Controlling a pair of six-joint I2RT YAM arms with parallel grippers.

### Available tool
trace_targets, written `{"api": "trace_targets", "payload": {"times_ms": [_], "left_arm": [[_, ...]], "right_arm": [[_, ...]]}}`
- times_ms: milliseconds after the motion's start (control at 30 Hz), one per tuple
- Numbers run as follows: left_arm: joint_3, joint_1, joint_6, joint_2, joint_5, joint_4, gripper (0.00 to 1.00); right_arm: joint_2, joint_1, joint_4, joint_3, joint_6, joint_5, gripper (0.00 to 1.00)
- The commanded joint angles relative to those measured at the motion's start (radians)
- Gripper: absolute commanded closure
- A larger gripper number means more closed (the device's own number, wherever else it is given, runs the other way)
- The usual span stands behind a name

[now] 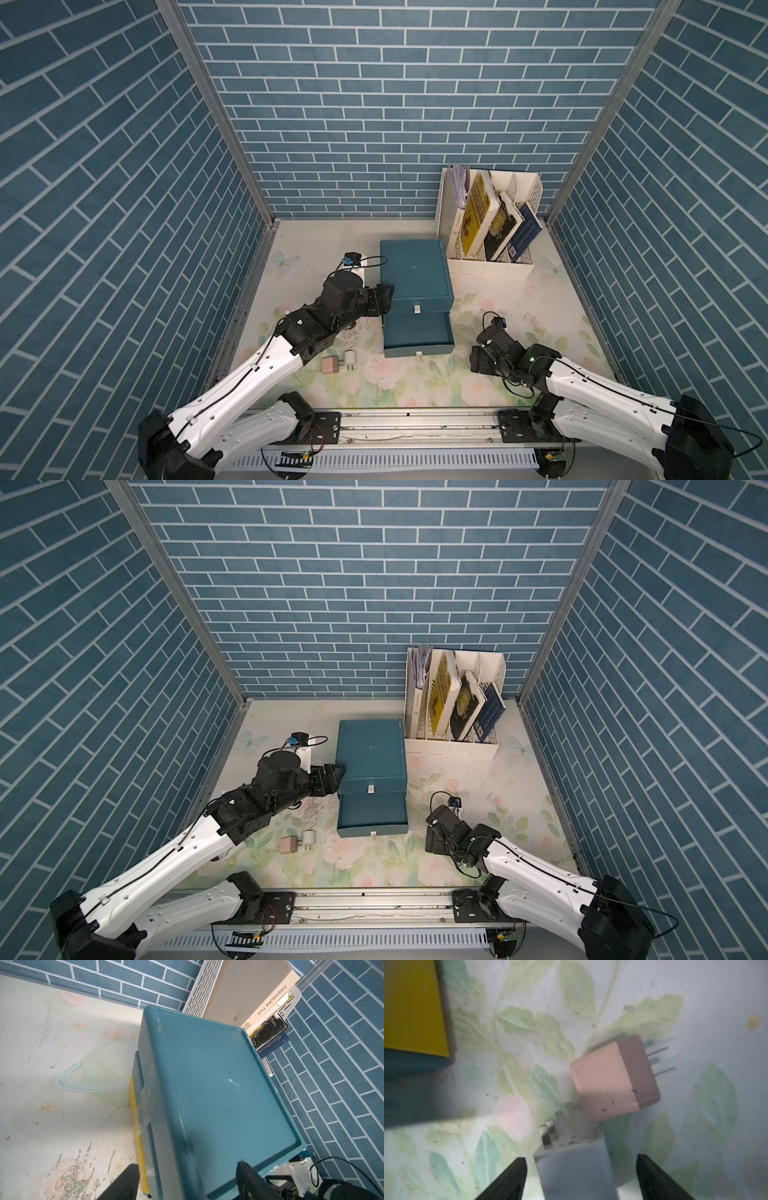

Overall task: Place the plugs into the drawer by color
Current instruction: Pick up the plug from the center of the board.

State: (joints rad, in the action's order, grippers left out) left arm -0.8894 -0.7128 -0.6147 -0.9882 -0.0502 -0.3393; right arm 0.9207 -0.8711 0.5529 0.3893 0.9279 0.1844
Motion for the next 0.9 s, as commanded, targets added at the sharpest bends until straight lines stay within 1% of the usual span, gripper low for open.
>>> {"api": "trace_targets", "payload": {"times_ms": [0,200,333,467,533,700,767,867], "left_arm": [[0.011,0.002,-0.003,-0.002,0.007,0.019,0.21],[0.042,0.002,-0.007,0.003,-0.007,0.020,0.22],[0.053,0.002,-0.003,-0.001,-0.010,0.024,0.23],[0.053,0.003,0.000,-0.003,-0.010,0.019,0.23],[0.052,0.003,0.004,-0.003,-0.014,0.019,0.23],[0.055,0.003,0.000,0.005,-0.011,0.017,0.23],[0.056,0.003,0.003,0.005,-0.018,0.014,0.23],[0.055,0.003,0.001,0.000,-0.016,0.019,0.23]], "right_arm": [[0.009,-0.031,-0.019,0.007,0.042,-0.015,0.13],[0.110,-0.073,-0.016,0.035,0.050,0.018,0.13],[0.150,-0.082,-0.027,0.035,0.057,0.039,0.21],[0.174,-0.082,-0.027,0.045,0.060,0.050,0.25],[0.182,-0.082,-0.019,0.051,0.060,0.069,0.31],[0.184,-0.093,0.006,0.075,0.064,0.068,0.47],[0.174,-0.104,0.032,0.090,0.068,0.085,0.55],[0.147,-0.126,0.085,0.129,0.084,0.116,0.69]]}}
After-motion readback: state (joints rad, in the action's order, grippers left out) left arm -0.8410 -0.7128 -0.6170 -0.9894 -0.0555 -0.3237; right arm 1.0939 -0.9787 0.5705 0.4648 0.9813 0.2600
